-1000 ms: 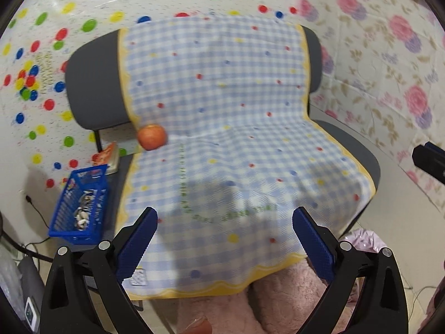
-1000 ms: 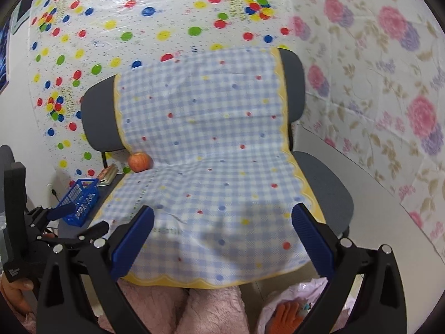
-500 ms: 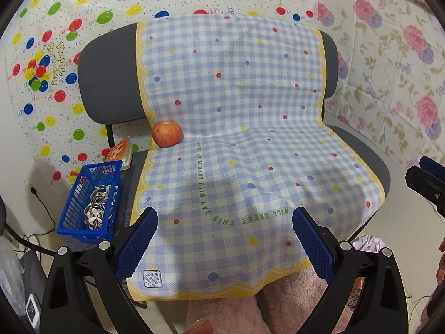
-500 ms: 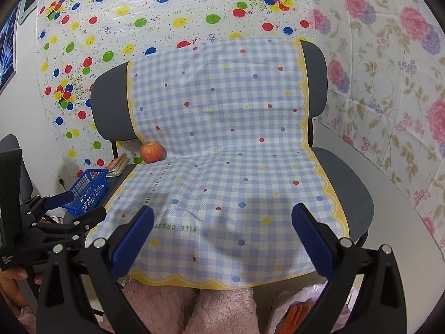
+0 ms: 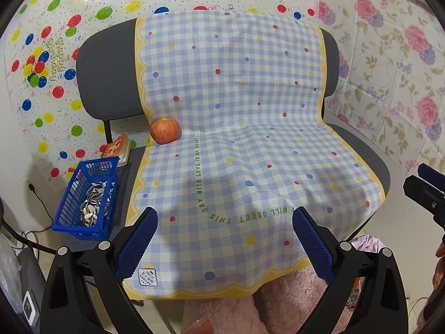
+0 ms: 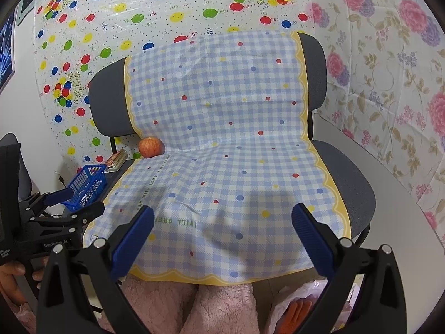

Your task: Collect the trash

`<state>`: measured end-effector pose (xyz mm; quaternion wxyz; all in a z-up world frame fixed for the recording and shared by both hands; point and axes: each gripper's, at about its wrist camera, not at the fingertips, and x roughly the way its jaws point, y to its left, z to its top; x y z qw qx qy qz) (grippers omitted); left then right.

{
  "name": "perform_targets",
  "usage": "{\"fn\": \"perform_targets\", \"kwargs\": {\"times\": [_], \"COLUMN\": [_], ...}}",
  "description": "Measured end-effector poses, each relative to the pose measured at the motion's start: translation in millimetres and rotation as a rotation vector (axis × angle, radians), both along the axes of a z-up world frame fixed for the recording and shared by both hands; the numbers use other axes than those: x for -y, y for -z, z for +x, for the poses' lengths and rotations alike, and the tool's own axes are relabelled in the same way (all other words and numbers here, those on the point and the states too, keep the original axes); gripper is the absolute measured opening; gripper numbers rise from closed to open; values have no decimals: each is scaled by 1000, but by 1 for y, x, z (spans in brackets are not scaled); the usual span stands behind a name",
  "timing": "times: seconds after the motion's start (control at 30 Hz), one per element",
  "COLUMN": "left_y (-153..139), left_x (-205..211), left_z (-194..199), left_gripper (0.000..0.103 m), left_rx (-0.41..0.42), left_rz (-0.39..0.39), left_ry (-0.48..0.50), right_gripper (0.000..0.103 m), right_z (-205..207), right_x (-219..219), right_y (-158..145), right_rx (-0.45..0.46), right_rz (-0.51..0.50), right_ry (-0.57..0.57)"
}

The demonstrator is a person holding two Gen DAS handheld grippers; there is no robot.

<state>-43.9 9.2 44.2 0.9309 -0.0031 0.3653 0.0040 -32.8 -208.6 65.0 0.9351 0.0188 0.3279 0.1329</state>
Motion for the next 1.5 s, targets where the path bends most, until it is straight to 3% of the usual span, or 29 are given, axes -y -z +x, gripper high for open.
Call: {"fn": "perform_targets", "kwargs": {"times": [1.5], "left_y": [6], "left_x": [-3], "left_z": [-1], "left_gripper": [96], "left_rx": [-17], "left_rz": [-6], "left_ry": [-14], "right_gripper": [97], "right_z": [-1], "right_x": [1], "right_y": [7], "right_rx": [-15], "right_rz": [5], "right_ry": [4]}}
